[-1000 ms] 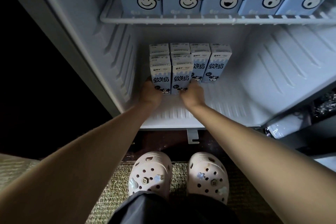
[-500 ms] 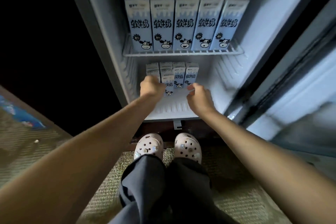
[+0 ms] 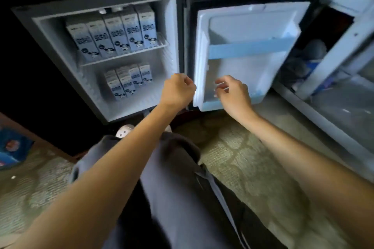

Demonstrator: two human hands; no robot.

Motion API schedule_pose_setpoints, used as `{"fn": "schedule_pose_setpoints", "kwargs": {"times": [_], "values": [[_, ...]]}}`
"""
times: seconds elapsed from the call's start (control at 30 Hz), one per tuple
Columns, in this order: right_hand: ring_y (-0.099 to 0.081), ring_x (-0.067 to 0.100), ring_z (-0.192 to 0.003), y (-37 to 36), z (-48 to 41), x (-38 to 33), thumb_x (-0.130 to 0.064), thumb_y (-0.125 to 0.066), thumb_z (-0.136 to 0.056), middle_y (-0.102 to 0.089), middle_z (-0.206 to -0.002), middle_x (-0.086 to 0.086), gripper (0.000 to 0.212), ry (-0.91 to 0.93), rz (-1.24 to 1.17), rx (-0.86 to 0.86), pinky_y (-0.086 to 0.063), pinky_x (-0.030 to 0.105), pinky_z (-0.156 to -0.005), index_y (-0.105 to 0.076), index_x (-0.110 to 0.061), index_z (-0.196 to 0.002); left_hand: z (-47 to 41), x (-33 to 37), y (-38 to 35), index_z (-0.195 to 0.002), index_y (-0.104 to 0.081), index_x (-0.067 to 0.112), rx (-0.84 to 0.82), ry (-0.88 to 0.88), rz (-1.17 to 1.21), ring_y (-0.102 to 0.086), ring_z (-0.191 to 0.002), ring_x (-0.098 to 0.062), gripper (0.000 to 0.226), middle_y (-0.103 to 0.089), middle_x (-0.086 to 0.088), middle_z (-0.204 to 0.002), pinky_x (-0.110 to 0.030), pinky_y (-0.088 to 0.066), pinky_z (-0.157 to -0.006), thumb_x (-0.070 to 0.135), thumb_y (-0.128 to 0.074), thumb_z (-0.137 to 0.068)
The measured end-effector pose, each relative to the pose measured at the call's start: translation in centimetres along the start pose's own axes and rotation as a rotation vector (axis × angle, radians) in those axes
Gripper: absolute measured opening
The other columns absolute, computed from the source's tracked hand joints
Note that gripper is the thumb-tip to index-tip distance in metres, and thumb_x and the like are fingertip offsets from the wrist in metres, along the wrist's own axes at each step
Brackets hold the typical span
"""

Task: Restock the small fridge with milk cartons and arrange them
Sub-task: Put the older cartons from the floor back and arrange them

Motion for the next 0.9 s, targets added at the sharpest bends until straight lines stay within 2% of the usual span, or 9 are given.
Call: {"fn": "schedule_pose_setpoints", "kwargs": {"times": [0.13, 0.27, 0.33, 0.43, 0.53, 0.6, 0.8, 0.9], "values": [[-0.066, 0.034, -0.094, 3.9, 5.9, 7.5, 0.0, -0.046, -0.089, -0.068, -0.101, 0.018, 0.024, -0.104, -0.014, 0.034, -0.052, 0.042, -0.085, -0.06, -0.001, -0.109, 4.3, 1.7, -7.7, -0.092, -0.068, 0.004, -0.168, -0.024, -0.034, -0.067, -0.094, -0.034, 0.018, -0.071, -0.02, -0.097, -0.043, -0.055, -0.086, 0.01, -0.052, -0.086], [-0.061, 0.021, -0.091, 6.6, 11.7, 14.6, -0.002, -0.046, -0.091, -0.065, -0.105, 0.012, 0.026, -0.247, 0.013, 0.067, -0.049, 0.03, -0.079, -0.059, -0.005, -0.113, 8.5, 2.5, -15.3, -0.083, -0.067, 0.01, -0.323, -0.011, -0.07, -0.067, -0.093, -0.033, 0.016, -0.071, -0.018, -0.097, -0.042, -0.056, -0.087, 0.01, -0.051, -0.086], [-0.062, 0.025, -0.093, 7.1, 14.1, 17.8, 0.001, -0.048, -0.09, -0.065, -0.106, 0.015, 0.025, -0.292, 0.011, 0.047, -0.049, 0.03, -0.078, -0.059, -0.003, -0.112, 10.4, 2.2, -18.6, -0.087, -0.067, 0.011, -0.365, 0.001, -0.12, -0.066, -0.095, -0.031, 0.016, -0.07, -0.016, -0.1, -0.036, -0.055, -0.085, 0.014, -0.051, -0.086], [-0.062, 0.03, -0.1, 7.8, 17.6, 22.0, 0.001, -0.048, -0.09, -0.064, -0.109, 0.019, 0.025, -0.355, 0.012, 0.055, -0.042, 0.025, -0.077, -0.06, 0.0, -0.111, 13.2, 1.9, -23.7, -0.099, -0.066, 0.006, -0.448, -0.005, -0.183, -0.065, -0.092, -0.026, 0.021, -0.067, -0.016, -0.103, -0.027, -0.05, -0.073, 0.012, -0.049, -0.089], [-0.062, 0.032, -0.099, 8.2, 21.4, 25.6, -0.007, -0.044, -0.093, -0.066, -0.106, 0.02, 0.024, -0.472, -0.01, 0.085, -0.045, 0.031, -0.079, -0.061, -0.001, -0.109, 16.2, 1.6, -28.6, -0.108, -0.064, 0.001, -0.563, -0.008, -0.242, -0.065, -0.1, -0.028, 0.025, -0.066, -0.016, -0.108, -0.033, -0.054, -0.084, 0.01, -0.049, -0.089], [-0.061, 0.031, -0.102, 8.3, 24.4, 28.2, -0.007, -0.044, -0.093, -0.066, -0.107, 0.018, 0.025, -0.595, -0.025, 0.116, -0.046, 0.031, -0.082, -0.062, -0.002, -0.11, 18.2, 1.3, -31.5, -0.104, -0.064, -0.001, -0.645, -0.014, -0.271, -0.064, -0.102, -0.034, 0.025, -0.067, -0.02, -0.108, -0.041, -0.053, -0.092, 0.011, -0.049, -0.089], [-0.056, 0.031, -0.113, 7.0, 35.4, 35.6, -0.014, -0.041, -0.088, -0.062, -0.119, 0.018, 0.034, -0.91, 0.005, 0.169, -0.041, 0.032, -0.09, -0.06, -0.003, -0.114, 24.4, 0.2, -37.3, -0.101, -0.065, -0.006, -0.862, -0.068, -0.365, -0.063, -0.103, -0.038, 0.024, -0.066, -0.025, -0.107, -0.046, -0.051, -0.093, 0.009, -0.05, -0.09], [-0.05, 0.031, -0.12, 7.4, 39.8, 39.1, -0.005, -0.045, -0.086, -0.056, -0.126, 0.018, 0.037, -1.025, 0.12, 0.192, -0.041, 0.036, -0.097, -0.054, -0.002, -0.122, 27.0, -0.3, -38.9, -0.103, -0.064, -0.007, -0.922, -0.098, -0.413, -0.063, -0.103, -0.037, 0.026, -0.066, -0.025, -0.107, -0.044, -0.051, -0.093, 0.01, -0.048, -0.091]]}}
Point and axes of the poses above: each hand's wrist, its own z-axis away from the middle knuckle, its own y-axis out of the back of the hand, x = y × z, the point moved 7 cm from there along -z, towards the middle knuckle
